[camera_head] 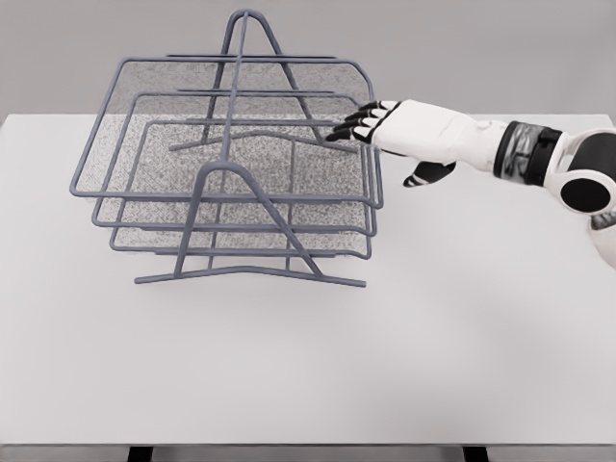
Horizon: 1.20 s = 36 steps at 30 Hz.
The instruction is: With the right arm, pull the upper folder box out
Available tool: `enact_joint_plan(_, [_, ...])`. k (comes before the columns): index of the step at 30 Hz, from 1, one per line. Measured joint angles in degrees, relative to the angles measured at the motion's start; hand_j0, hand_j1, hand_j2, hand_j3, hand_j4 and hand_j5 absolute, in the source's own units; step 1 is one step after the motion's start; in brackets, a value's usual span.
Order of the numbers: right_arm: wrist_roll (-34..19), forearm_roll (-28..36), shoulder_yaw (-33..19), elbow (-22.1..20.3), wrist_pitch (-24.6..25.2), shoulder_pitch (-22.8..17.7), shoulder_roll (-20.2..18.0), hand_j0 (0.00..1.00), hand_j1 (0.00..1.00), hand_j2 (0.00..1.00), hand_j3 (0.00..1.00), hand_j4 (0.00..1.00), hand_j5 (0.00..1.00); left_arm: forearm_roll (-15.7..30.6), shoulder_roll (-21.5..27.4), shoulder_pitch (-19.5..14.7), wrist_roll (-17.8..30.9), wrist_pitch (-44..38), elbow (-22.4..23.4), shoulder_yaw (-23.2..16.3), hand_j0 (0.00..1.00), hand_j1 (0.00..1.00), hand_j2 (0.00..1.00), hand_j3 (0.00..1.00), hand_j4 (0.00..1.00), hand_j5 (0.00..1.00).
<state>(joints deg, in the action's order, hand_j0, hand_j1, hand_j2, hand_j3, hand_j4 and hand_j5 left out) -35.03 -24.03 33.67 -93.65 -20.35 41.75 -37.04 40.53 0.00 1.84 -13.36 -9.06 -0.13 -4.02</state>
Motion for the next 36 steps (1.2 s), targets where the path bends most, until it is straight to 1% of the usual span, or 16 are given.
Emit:
enact_joint_plan(2, [0.0,0.0,0.1,0.0,-0.5,-1.8,-0.5,1.0,1.0,1.0,1.0,1.0,1.0,0.0,0.0,0.0,0.0,0.0,0.0,0.0,1.0,1.0,1.0,1.0,1.0,1.0])
enact_joint_plan(8, [0.7,1.3,0.0,0.0,-0.2,-4.2,-1.3,1.0,1.0,1.0,1.0,1.0,1.0,0.0,0.0,0.0,0.0,0.0,-0.1,0.1,1.0,1.0,1.0,1.0,1.0,1.0])
enact_joint_plan(15, [0.8,3.4,-1.4,-0.1,-2.7,-5.0,-7.1,1.0,1.0,1.0,1.0,1.0,1.0,0.0,0.0,0.0,0.0,0.0,0.0,0.0,1.0,1.0,1.0,1.0,1.0,1.0])
enact_joint_plan(16, [1.0,3.9,-1.9,0.0,-3.0,-6.1,-7.8,1.0,1.0,1.0,1.0,1.0,1.0,0.0,0.0,0.0,0.0,0.0,0.0,0.0,1.0,1.0,1.0,1.0,1.0,1.0])
enact_joint_plan(18, [1.9,5.0,-4.4,0.1,-3.3,-9.5,-9.4,1.0,1.0,1.0,1.0,1.0,1.0,0.0,0.0,0.0,0.0,0.0,0.0,0.0,1.0,1.0,1.0,1.0,1.0,1.0])
enact_joint_plan(22, [1.2,5.2,-7.1,0.0,-5.5,-10.0,-12.5,1.0,1.0,1.0,1.0,1.0,1.0,0.0,0.0,-0.1,0.0,0.0,0.0,0.0,1.0,1.0,1.0,1.0,1.0,1.0])
enact_joint_plan(24, [1.5,5.7,-9.1,0.4,-6.2,-12.3,-13.5,1.0,1.0,1.0,1.0,1.0,1.0,0.0,0.0,0.0,0.0,0.0,0.0,0.0,1.0,1.0,1.0,1.0,1.0,1.0])
enact_joint_plan(28, [0.8,4.8,-11.1,1.1,-8.6,-12.4,-15.8,1.0,1.0,1.0,1.0,1.0,1.0,0.0,0.0,0.0,0.0,0.0,0.0,0.0,1.0,1.0,1.0,1.0,1.0,1.0])
enact_joint_plan(31, [0.7,5.2,-11.9,1.4,-9.1,-13.0,-17.5,1.0,1.0,1.0,1.0,1.0,1.0,0.0,0.0,-0.1,0.0,0.0,0.0,0.0,1.0,1.0,1.0,1.0,1.0,1.0])
enact_joint_plan(32, [0.8,5.4,-12.3,1.5,-9.3,-14.1,-18.2,1.0,1.0,1.0,1.0,1.0,1.0,0.0,0.0,0.0,0.0,0.0,0.0,0.0,1.0,1.0,1.0,1.0,1.0,1.0])
enact_joint_plan(34, [1.8,7.4,-14.9,2.0,-9.2,-17.5,-19.1,1.0,1.0,1.0,1.0,1.0,1.0,0.0,0.0,0.0,0.0,0.0,0.0,0.0,1.0,1.0,1.0,1.0,1.0,1.0])
enact_joint_plan(36, [1.3,7.6,-17.2,2.2,-10.8,-18.9,-20.1,1.0,1.0,1.0,1.0,1.0,1.0,0.0,0.0,0.0,0.0,0.0,0.0,0.0,1.0,1.0,1.0,1.0,1.0,1.0])
